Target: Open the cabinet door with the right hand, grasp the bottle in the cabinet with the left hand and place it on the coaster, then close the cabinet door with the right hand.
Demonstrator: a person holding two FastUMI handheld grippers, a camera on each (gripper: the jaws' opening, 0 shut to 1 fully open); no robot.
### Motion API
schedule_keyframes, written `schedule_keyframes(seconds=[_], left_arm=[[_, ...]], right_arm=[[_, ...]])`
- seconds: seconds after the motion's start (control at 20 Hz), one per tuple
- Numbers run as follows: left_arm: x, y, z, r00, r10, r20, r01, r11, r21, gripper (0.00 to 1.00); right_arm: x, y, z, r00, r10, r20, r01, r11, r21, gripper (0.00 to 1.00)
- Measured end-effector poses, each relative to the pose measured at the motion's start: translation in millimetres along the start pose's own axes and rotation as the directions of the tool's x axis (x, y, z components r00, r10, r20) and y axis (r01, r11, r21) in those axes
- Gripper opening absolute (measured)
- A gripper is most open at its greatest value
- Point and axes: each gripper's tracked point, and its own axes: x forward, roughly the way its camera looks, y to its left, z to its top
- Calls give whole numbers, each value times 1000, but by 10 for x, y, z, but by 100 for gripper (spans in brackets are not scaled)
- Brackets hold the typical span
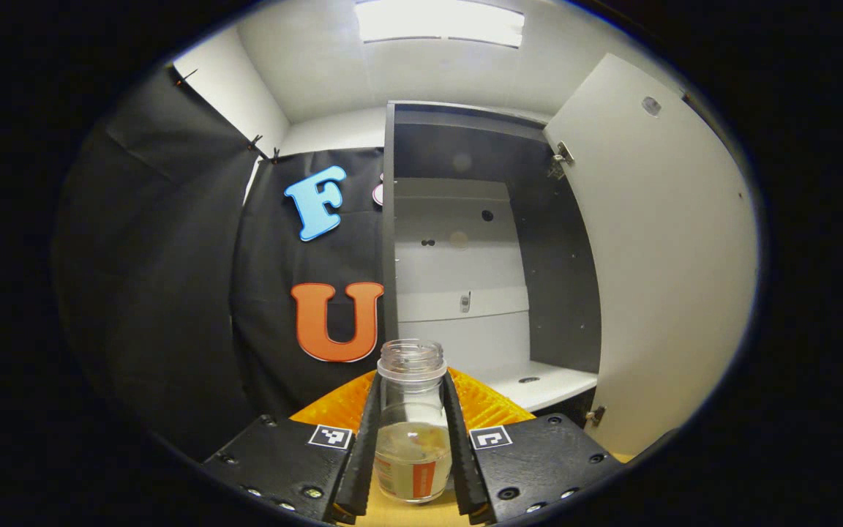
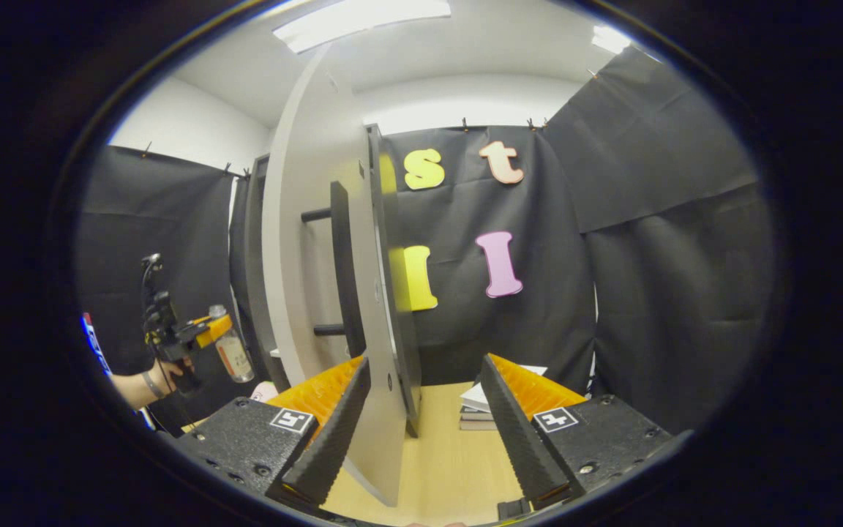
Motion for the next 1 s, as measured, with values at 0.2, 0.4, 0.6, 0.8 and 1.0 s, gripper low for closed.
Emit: schedule_keyframes(seconds=[0.2, 0.4, 0.6, 0.8, 1.0], left_arm=[[-465, -24, -473, 998, 55, -38, -55, 998, 4, 43], [-775, 83, -1084, 980, 183, -82, -179, 982, 53, 43], [-963, 89, -1650, 962, 254, -99, -238, 959, 152, 43], [-1085, -93, -2074, 964, 237, -124, -214, 961, 175, 44], [-1079, -108, -2224, 967, 226, -120, -205, 964, 169, 44]], right_arm=[[-41, -40, 199, 999, -18, 40, 17, 1000, 24, 94], [-88, -28, 369, 998, -35, 60, 31, 997, 70, 93], [-172, 7, 566, 994, -51, 92, 46, 997, 58, 94], [-290, -57, 622, 989, -123, 76, 125, 992, -23, 94], [-351, -12, 619, 986, -151, 66, 151, 988, -1, 94]])
